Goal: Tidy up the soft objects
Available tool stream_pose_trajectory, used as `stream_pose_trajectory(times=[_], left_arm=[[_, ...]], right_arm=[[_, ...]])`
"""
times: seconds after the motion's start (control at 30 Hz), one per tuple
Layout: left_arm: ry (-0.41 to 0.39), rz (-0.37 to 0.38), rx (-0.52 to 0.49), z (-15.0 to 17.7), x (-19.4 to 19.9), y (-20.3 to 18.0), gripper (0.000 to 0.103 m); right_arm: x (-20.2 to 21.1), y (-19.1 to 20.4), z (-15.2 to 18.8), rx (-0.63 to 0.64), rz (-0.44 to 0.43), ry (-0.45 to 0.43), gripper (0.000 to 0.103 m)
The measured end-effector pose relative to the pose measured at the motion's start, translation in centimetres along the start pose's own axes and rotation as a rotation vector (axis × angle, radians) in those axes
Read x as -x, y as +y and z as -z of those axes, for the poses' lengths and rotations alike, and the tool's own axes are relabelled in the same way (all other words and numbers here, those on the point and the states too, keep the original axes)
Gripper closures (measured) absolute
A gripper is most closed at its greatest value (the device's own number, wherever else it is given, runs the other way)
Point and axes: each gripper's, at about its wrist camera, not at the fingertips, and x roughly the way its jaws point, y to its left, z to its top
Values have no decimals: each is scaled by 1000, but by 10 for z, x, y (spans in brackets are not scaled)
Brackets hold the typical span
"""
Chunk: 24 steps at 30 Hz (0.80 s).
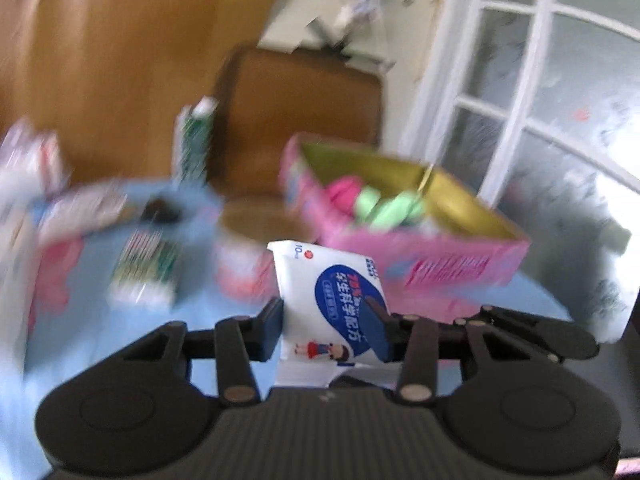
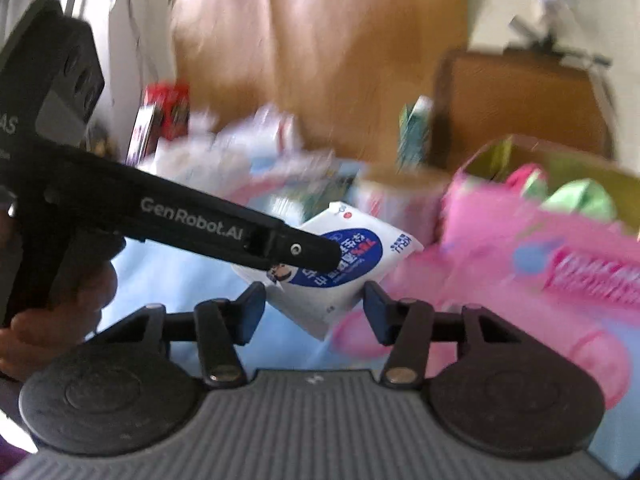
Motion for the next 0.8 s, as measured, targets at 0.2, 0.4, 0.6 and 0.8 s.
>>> stream_pose_trajectory(times=[0.2, 0.4, 0.6, 0.8], left_arm=[[-25, 61, -104, -53, -56, -51, 60], [53, 60, -113, -83, -138, -81, 52], [53, -34, -116, -82, -156, -85, 44], [3, -92, -154, -69, -115, -79, 44]], right_arm=[[27, -44, -26, 8, 162, -127, 46], [19, -121, -42, -124, 238, -74, 46], [-25, -167, -48, -165, 401, -13, 52], [-25, -171, -34, -196, 524, -80, 52]])
